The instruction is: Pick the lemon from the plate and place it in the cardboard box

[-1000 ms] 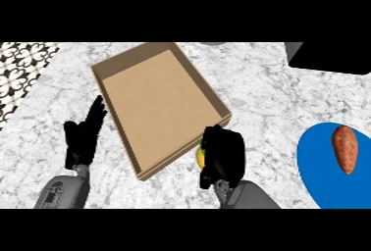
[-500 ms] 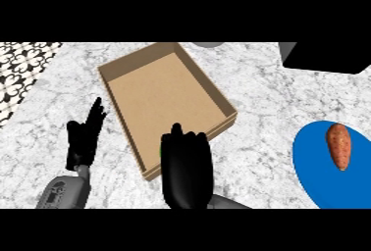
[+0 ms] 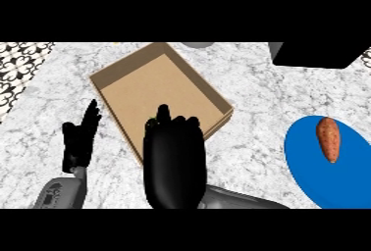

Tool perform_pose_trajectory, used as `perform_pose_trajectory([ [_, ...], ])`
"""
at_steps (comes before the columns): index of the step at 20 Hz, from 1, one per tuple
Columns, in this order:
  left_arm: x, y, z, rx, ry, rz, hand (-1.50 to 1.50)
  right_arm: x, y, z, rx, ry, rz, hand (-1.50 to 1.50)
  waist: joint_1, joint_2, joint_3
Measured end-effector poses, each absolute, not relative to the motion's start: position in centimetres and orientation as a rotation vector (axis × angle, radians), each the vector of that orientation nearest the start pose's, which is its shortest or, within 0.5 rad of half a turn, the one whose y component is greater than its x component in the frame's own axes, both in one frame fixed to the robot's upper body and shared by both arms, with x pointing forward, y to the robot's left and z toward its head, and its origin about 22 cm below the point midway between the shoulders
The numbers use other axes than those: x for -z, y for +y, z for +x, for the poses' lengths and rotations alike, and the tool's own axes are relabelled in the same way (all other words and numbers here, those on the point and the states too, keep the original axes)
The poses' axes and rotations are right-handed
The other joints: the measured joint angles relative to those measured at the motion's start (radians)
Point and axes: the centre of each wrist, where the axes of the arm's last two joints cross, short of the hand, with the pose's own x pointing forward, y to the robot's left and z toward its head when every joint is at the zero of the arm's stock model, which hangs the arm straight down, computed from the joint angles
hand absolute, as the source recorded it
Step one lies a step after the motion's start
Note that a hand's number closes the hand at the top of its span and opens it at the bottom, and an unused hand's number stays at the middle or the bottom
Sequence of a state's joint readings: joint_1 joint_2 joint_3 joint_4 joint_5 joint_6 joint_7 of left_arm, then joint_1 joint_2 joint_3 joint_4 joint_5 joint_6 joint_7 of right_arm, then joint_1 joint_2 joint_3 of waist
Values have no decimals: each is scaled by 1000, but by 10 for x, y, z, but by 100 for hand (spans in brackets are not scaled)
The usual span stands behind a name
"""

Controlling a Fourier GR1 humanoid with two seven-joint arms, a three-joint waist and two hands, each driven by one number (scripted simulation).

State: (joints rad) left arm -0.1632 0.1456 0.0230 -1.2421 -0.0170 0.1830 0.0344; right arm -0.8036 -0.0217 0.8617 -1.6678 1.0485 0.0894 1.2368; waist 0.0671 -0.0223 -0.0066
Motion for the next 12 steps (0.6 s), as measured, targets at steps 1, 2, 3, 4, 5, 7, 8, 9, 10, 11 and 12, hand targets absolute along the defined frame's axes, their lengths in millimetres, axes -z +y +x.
perform_pose_trajectory([
  [1, 31, 263, 278, -4, -1371, 272, 0, -168, 18, 216, -958, -1584, -1131, 150, -4, 0, 0],
  [2, 32, 263, 277, -6, -1371, 274, 0, -173, 19, 219, -944, -1593, -1145, 150, -8, 1, 0],
  [3, 31, 264, 278, -8, -1373, 276, 0, -176, 20, 222, -934, -1595, -1163, 150, -9, 1, 1],
  [4, 29, 265, 278, -7, -1377, 276, 0, -181, 21, 226, -920, -1595, -1179, 150, -11, 2, 1],
  [5, 27, 266, 279, -12, -1378, 277, 0, -185, 22, 229, -908, -1598, -1188, 150, -13, 3, 1],
  [7, 30, 265, 276, -8, -1378, 276, 0, -194, 24, 236, -887, -1598, -1200, 150, -12, 6, 2],
  [8, 30, 264, 276, -10, -1380, 276, 0, -199, 25, 241, -877, -1597, -1206, 150, -12, 8, 2],
  [9, 30, 263, 276, -10, -1377, 280, 0, -202, 26, 243, -872, -1595, -1210, 150, -15, 10, 2],
  [10, 29, 262, 278, -12, -1380, 279, 0, -206, 27, 247, -864, -1594, -1213, 150, -16, 12, 3],
  [11, 29, 262, 277, -12, -1380, 278, 0, -208, 28, 251, -858, -1587, -1217, 150, -16, 13, 3],
  [12, 30, 262, 276, -16, -1383, 277, 0, -210, 28, 256, -846, -1576, -1215, 150, -18, 15, 3],
])
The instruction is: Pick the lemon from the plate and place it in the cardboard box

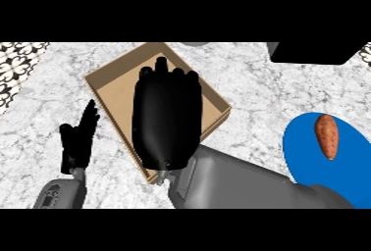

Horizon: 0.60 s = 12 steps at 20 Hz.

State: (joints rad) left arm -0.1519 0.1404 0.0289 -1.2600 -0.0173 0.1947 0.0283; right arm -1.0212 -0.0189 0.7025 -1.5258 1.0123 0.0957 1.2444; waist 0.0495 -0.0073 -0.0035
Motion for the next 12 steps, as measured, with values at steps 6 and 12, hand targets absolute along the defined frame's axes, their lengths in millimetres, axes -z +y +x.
perform_pose_trajectory([
  [6, 31, 266, 269, -27, -1390, 280, 0, -208, 31, 288, -826, -1523, -1225, 150, -5, 7, 2],
  [12, 26, 273, 270, -38, -1392, 290, 0, -184, 22, 326, -829, -1425, -1257, 150, -17, 11, 2],
])
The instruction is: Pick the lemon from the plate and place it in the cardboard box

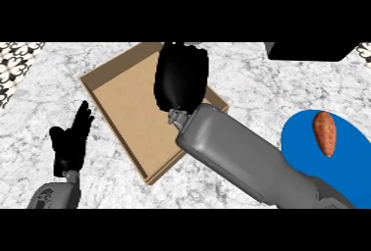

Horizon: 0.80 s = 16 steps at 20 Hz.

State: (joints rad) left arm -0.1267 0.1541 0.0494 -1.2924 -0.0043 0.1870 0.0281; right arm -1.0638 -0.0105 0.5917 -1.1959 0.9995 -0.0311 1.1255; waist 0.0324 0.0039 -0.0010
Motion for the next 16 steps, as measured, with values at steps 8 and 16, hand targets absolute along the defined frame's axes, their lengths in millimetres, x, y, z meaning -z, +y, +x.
perform_pose_trajectory([
  [8, 23, 271, 275, -39, -1399, 290, 0, -143, -13, 362, -662, -1337, -1104, -150, -2, 5, 1],
  [16, 28, 272, 275, -41, -1392, 282, 0, -124, -27, 363, -424, -1541, -880, -150, -3, 5, 2],
])
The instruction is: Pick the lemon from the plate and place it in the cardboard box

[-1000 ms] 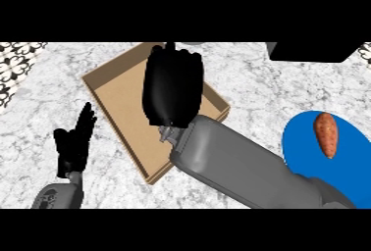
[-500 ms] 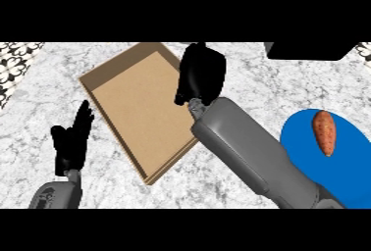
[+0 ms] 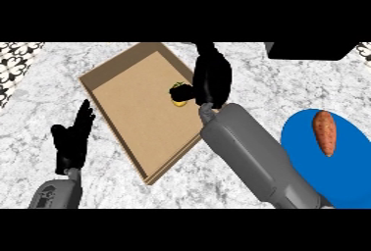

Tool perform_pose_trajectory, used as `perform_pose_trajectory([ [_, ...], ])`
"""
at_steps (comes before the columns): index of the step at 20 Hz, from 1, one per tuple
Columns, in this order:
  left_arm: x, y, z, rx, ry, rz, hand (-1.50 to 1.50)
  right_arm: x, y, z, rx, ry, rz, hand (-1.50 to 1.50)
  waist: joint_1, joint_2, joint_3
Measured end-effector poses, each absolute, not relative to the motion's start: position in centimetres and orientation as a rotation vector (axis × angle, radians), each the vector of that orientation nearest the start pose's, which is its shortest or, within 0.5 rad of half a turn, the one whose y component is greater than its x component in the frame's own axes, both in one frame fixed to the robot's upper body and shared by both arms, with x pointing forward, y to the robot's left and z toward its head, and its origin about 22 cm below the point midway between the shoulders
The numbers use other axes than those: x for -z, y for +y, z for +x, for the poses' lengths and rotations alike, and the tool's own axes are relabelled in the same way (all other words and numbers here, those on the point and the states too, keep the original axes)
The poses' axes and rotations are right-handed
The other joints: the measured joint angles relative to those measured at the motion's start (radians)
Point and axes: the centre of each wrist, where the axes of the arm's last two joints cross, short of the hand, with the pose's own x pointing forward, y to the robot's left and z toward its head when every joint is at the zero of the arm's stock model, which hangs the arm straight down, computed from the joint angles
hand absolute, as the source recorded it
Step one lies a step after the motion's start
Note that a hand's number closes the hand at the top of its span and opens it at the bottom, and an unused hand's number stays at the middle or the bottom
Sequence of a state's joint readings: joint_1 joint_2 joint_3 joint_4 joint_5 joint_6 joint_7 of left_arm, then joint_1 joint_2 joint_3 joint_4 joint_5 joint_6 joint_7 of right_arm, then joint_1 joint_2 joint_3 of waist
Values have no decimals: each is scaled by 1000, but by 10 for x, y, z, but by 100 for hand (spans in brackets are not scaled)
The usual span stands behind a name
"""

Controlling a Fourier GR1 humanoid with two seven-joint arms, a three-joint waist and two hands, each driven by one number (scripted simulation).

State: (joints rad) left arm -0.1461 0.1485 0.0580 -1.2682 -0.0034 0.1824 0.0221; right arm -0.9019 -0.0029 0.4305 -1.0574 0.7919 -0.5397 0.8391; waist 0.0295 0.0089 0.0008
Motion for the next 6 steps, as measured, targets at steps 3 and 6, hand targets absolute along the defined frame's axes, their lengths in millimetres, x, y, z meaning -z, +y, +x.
perform_pose_trajectory([
  [3, 31, 272, 270, -35, -1388, 287, 0, -130, -29, 356, -301, -1626, -769, -150, -1, -3, 0],
  [6, 30, 274, 267, -43, -1389, 293, 0, -129, -39, 350, -180, -1674, -685, -150, -12, -6, 0],
])
